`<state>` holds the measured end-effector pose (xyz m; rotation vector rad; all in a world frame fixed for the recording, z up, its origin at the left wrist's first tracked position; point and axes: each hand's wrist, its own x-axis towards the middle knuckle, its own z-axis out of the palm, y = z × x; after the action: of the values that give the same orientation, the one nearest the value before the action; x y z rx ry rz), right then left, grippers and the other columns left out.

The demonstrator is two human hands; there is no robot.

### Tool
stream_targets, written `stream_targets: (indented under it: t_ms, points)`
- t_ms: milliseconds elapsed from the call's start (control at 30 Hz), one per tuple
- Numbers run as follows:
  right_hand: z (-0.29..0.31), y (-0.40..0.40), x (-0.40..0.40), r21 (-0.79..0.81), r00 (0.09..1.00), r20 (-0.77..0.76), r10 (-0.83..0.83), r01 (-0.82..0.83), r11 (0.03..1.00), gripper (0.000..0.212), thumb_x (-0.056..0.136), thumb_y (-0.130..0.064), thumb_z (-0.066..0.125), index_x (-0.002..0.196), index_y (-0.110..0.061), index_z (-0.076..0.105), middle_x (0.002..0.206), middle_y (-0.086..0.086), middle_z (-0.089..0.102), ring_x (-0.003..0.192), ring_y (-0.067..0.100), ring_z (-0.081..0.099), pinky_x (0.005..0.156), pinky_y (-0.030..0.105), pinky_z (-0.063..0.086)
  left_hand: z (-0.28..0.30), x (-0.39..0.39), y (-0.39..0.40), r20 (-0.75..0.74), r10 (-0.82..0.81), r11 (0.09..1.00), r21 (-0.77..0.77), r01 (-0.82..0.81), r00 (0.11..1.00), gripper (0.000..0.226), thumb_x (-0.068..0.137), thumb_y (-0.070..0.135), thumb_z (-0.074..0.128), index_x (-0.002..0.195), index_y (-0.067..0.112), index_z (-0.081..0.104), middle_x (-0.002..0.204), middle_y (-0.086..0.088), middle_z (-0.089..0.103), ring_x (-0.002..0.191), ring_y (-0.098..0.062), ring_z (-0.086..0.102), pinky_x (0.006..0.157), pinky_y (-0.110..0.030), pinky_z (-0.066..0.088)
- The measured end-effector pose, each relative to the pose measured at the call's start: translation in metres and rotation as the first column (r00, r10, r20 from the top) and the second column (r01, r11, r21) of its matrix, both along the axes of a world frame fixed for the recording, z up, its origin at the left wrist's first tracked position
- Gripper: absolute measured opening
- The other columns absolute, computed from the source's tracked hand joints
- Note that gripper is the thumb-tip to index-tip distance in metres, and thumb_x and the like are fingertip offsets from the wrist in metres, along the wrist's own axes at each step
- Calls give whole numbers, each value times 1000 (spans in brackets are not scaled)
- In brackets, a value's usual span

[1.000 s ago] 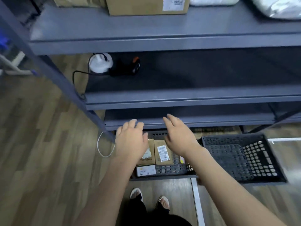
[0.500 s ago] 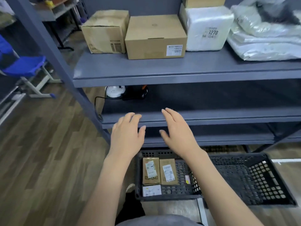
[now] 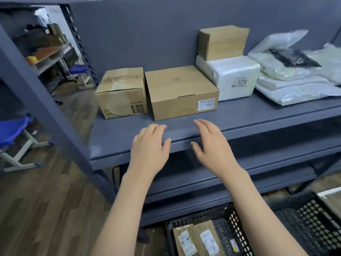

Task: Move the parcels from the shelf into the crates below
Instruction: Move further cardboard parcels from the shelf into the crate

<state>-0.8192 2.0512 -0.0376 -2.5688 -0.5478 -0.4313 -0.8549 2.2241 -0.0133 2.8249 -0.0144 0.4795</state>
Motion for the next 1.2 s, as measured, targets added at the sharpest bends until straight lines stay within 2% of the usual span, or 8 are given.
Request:
stream_targets:
  t_ms: [233, 433, 500, 600, 767, 967, 1100, 1200]
  points:
    - [19, 30, 38, -110, 1000, 29, 4, 0, 994, 62, 87, -17, 62, 143, -3, 38, 144, 11, 41, 132, 28, 37, 110, 31, 27, 15, 41, 58, 19, 33, 999, -15, -32, 999, 47, 93, 31, 54, 137, 19, 43, 138, 2, 44, 127, -20, 38, 103, -35, 30]
    - [56, 68, 97, -294, 992, 34, 123, -108, 950, 69, 89, -34, 60, 146, -9, 30, 149, 9, 33, 129, 31, 38, 106, 39, 33, 57, 76, 111, -1, 232, 972, 48, -231, 973, 64, 85, 35, 65, 141, 19, 37, 141, -6, 38, 129, -31, 34, 104, -45, 32]
    - [69, 84, 120, -333, 986, 31, 165, -145, 932, 74, 89, -42, 58, 147, -9, 27, 150, 8, 31, 132, 30, 35, 108, 38, 30, 70, 88, 125, -65, 300, 953, 65, -296, 952, 74, 81, 37, 70, 143, 19, 33, 143, -9, 35, 129, -33, 32, 105, -46, 31]
    - [87, 111, 149, -417, 976, 8, 216, -193, 888, 80, 85, -55, 59, 143, -7, 32, 146, 9, 36, 132, 29, 34, 109, 37, 28, 81, 108, 142, -204, 360, 933, 96, -347, 910, 85, 75, 38, 76, 143, 19, 29, 140, -11, 33, 129, -34, 31, 105, -45, 31]
    - [101, 151, 180, -482, 968, -155, 196, -247, 840, 90, 68, -70, 65, 131, -10, 42, 134, 9, 46, 127, 28, 41, 102, 37, 36, 84, 140, 157, -363, 375, 926, 110, -360, 853, 89, 67, 33, 83, 137, 15, 32, 131, -13, 37, 125, -33, 35, 103, -45, 36]
    - [94, 168, 193, -454, 945, -306, 117, -253, 854, 98, 64, -71, 69, 133, -8, 41, 135, 9, 45, 128, 27, 40, 101, 38, 37, 82, 153, 163, -446, 351, 924, 21, -382, 823, 100, 64, 26, 85, 143, 18, 24, 132, -12, 37, 121, -33, 44, 96, -42, 41]
    - [86, 172, 190, -373, 950, -288, 119, -225, 900, 87, 73, -61, 70, 132, -4, 42, 132, 12, 45, 125, 29, 41, 99, 36, 39, 80, 152, 163, -446, 350, 909, -51, -414, 824, 111, 62, 24, 86, 147, 25, 15, 133, -11, 32, 121, -34, 42, 99, -46, 41]
    - [86, 172, 183, -282, 963, -209, 167, -223, 933, 78, 76, -52, 72, 129, -3, 42, 129, 13, 45, 123, 29, 41, 99, 35, 38, 79, 146, 159, -392, 384, 896, -61, -441, 836, 114, 68, 24, 84, 150, 23, 5, 137, -14, 26, 124, -36, 39, 101, -46, 38]
